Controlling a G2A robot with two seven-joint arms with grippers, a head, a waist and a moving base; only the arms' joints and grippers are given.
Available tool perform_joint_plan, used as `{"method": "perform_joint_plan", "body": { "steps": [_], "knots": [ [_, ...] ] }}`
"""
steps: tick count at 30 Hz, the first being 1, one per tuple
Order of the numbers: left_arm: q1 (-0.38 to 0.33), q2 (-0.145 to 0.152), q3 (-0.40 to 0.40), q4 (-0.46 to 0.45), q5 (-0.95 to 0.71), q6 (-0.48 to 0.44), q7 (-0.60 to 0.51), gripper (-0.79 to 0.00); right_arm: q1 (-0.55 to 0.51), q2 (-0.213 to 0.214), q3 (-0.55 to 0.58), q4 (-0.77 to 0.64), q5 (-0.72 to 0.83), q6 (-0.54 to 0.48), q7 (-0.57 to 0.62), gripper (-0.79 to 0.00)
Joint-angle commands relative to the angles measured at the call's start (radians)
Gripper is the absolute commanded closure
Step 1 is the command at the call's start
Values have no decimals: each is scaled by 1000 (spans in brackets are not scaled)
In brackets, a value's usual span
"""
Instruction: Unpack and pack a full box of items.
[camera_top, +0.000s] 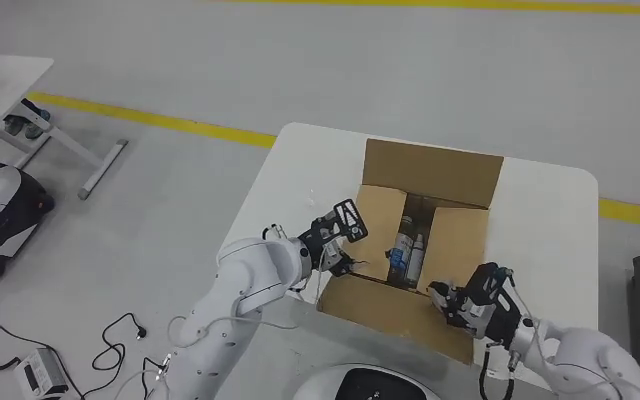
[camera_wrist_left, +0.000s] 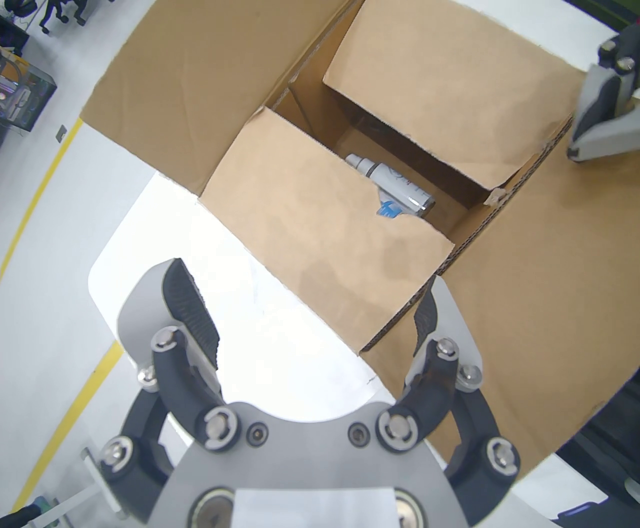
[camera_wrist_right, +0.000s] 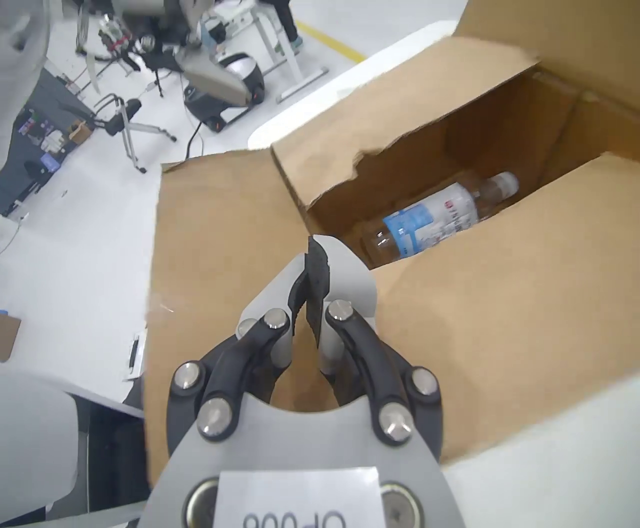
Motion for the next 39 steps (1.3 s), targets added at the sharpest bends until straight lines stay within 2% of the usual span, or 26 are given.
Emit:
{"method": "perform_joint_plan", "body": {
  "steps": [1,6,10,16,18,20,28,36,39],
  "knots": [
    [-2,0,19,-3,-2,10,7,-785,-28,5,53,-39,-34,46,-46,0],
    [-33,-4,102,4,-27,65,-24,-785,-126,17,187,-128,-103,175,-132,0],
    [-86,-14,198,34,-31,129,-74,-785,-197,20,269,-155,-122,272,-178,0],
    [-196,-38,325,118,-7,313,-168,-785,-268,17,325,-158,-106,358,-230,0],
    [-225,-47,351,160,-11,396,-197,-785,-281,15,330,-157,-108,371,-238,0],
    [-258,-56,377,191,-10,441,-211,-785,-289,13,331,-154,-114,393,-251,0],
    [-258,-56,377,191,-10,441,-211,-785,-279,-1,301,-122,-88,464,-297,0],
    [-255,-56,377,193,-12,443,-205,-785,-231,-13,236,-53,-110,444,-294,0],
    [-252,-58,401,216,-3,437,-196,-785,-223,-16,228,-44,-117,436,-291,0]
  ]
}}
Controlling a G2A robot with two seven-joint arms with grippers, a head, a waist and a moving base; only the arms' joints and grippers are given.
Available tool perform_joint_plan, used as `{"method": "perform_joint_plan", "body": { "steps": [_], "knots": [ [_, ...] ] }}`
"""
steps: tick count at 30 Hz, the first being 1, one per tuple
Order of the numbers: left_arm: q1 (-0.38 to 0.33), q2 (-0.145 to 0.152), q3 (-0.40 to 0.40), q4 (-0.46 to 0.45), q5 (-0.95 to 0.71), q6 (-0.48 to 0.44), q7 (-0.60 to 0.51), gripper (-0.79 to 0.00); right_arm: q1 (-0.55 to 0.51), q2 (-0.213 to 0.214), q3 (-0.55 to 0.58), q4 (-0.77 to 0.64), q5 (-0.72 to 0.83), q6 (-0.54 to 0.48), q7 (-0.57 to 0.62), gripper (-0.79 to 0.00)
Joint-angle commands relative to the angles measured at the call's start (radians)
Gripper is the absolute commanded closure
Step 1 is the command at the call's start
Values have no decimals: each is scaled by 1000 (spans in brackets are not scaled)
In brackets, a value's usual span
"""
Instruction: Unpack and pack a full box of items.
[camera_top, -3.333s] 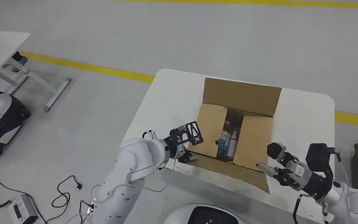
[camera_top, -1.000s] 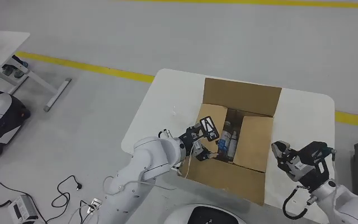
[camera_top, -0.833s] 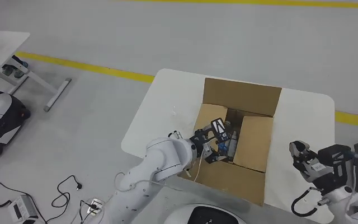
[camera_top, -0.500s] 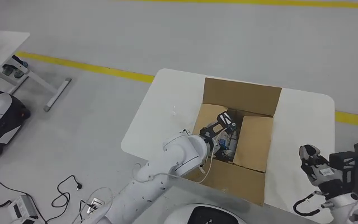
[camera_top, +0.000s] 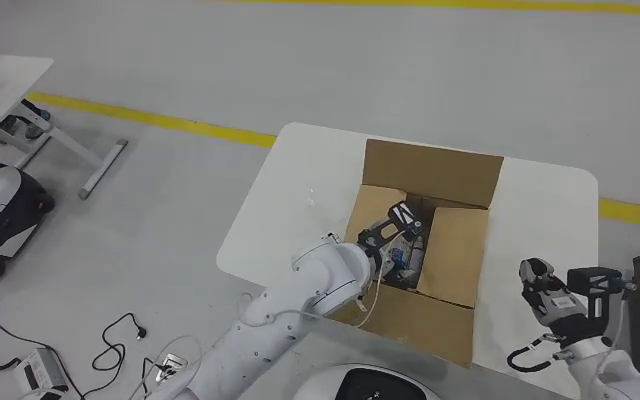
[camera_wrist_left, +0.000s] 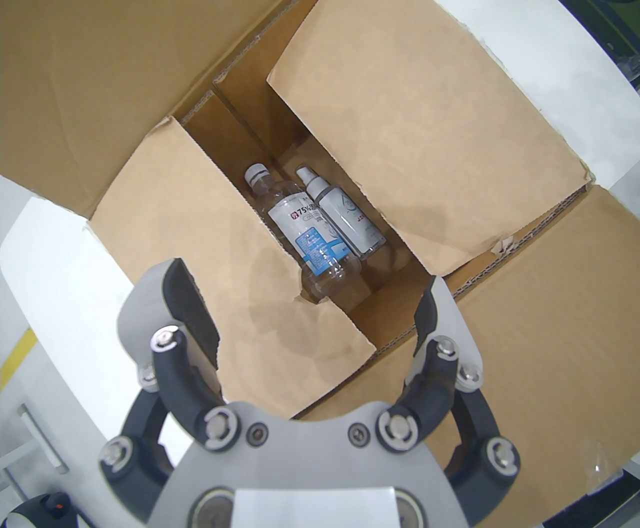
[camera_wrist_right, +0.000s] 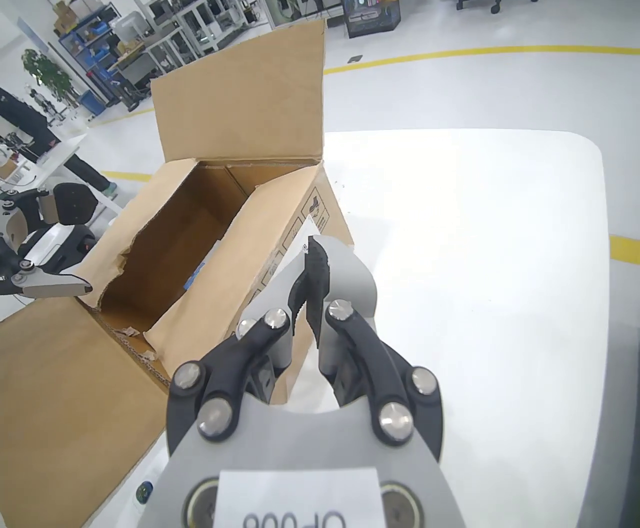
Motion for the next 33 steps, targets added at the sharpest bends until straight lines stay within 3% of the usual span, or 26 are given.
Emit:
{"method": "perform_joint_plan", "body": {
  "steps": [1,4,10,14,20,25,33],
  "knots": [
    [-13,-3,19,11,16,9,0,-785,3,-1,-3,4,-3,-5,4,0],
    [-48,-13,55,41,84,78,-26,-785,8,-3,-4,6,-2,-14,9,0],
    [-123,-35,194,134,422,172,-92,-785,9,-7,-10,5,-9,-28,11,0],
    [-141,-58,228,166,408,222,-128,-785,5,-8,-9,4,-11,-34,12,0],
    [-163,-77,249,204,446,216,-157,-785,-1,-11,0,3,-3,-35,25,0],
    [-157,-86,241,207,468,211,-162,-3,-8,-12,10,-15,1,-39,33,0],
    [-132,-92,211,192,497,181,-150,0,-14,-17,13,-20,4,-24,32,0]
  ]
}}
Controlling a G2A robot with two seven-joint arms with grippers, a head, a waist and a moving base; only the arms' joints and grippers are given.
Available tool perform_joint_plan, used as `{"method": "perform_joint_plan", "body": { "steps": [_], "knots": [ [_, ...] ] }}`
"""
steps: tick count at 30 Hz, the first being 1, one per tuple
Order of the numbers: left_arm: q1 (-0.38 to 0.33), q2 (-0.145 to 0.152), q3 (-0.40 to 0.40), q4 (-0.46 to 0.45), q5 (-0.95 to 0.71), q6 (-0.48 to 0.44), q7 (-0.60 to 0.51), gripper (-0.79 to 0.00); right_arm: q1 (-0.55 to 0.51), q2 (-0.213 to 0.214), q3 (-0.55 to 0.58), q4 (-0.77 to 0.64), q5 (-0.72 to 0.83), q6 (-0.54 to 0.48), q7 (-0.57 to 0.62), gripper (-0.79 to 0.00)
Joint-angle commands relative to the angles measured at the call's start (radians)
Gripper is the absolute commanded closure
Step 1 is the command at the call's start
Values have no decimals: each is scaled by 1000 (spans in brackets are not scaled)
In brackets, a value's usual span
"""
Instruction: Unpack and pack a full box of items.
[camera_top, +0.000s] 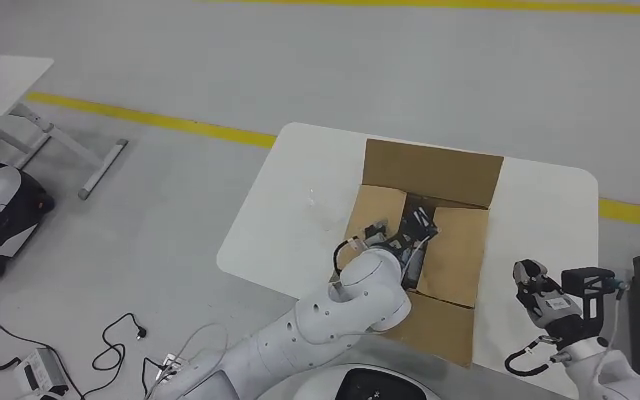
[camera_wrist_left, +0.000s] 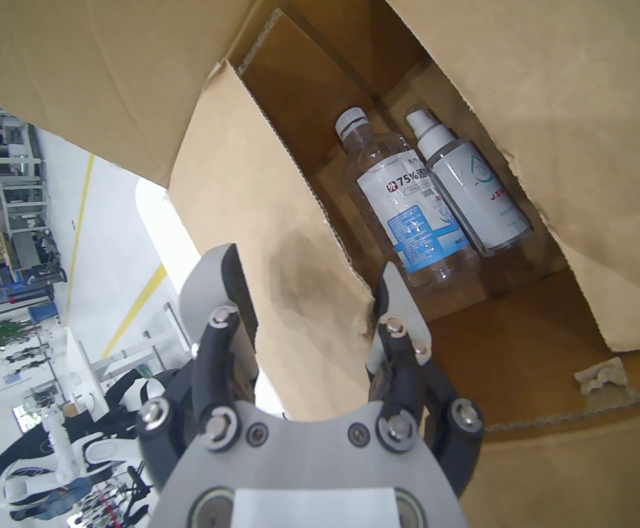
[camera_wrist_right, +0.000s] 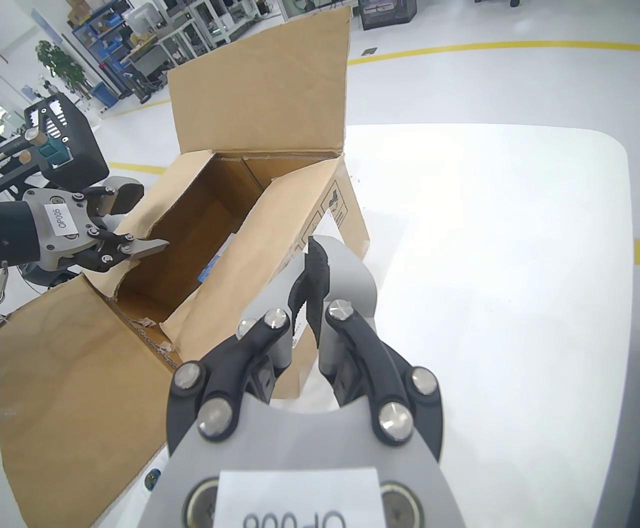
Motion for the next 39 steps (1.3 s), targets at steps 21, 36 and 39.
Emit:
{"method": "perform_joint_plan", "body": {
  "steps": [21,36,39],
  "knots": [
    [116,-11,-225,-255,-181,75,118,0,-24,-11,35,-2,146,-43,2,0],
    [169,-4,-384,-268,-393,72,116,-763,38,-12,25,37,266,-161,127,0],
    [167,-1,-390,-252,-347,62,115,-785,57,-15,6,48,262,-161,131,0]
  ]
}}
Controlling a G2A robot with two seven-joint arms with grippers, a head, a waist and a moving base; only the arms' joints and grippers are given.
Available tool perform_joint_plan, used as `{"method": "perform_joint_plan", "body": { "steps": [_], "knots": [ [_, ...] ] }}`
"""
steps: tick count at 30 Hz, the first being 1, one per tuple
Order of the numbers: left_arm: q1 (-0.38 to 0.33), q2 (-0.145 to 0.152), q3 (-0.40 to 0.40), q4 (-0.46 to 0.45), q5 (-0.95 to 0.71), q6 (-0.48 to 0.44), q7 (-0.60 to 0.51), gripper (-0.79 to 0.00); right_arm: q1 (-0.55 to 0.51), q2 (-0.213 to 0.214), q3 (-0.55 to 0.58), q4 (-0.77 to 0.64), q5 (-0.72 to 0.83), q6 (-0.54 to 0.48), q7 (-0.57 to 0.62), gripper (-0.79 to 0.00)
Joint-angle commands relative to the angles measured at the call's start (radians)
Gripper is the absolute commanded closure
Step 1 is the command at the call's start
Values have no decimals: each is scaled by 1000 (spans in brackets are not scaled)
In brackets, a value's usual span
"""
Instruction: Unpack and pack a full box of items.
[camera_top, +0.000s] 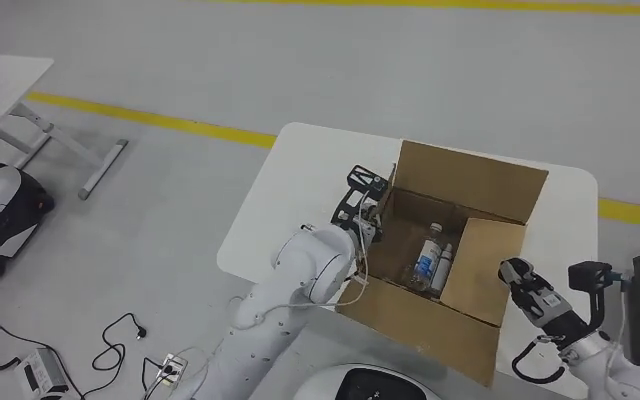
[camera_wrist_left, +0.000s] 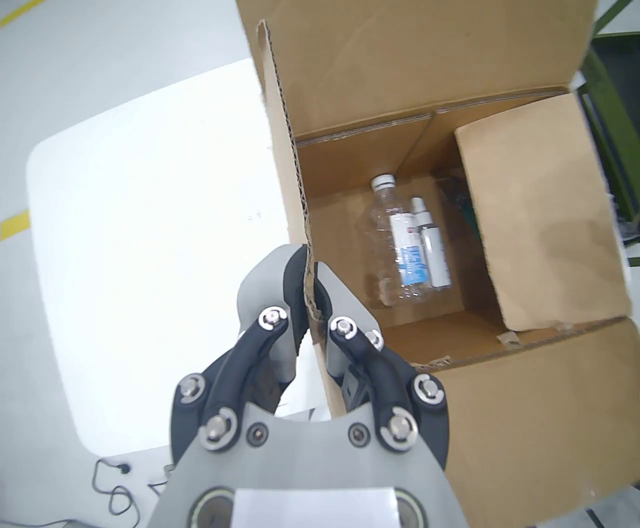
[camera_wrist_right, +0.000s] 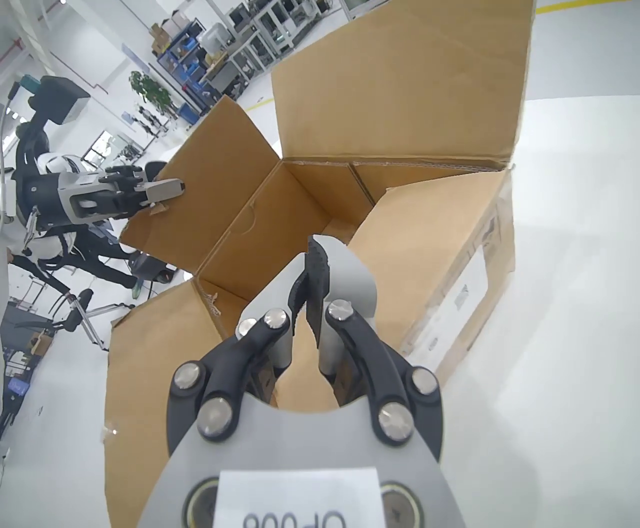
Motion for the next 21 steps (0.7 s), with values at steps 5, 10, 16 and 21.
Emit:
{"method": "perform_joint_plan", "body": {
  "steps": [5,10,16,21],
  "knots": [
    [0,4,-4,21,133,14,6,-785,23,-4,-29,20,-24,9,8,0],
    [-17,4,0,66,228,21,-8,-785,42,-6,-47,32,-45,33,31,0],
    [-45,2,-1,140,341,47,-42,-785,50,-8,-55,40,-52,40,37,0],
    [-63,-5,13,199,360,52,-70,-785,47,-9,-55,35,-46,39,31,0]
  ]
}}
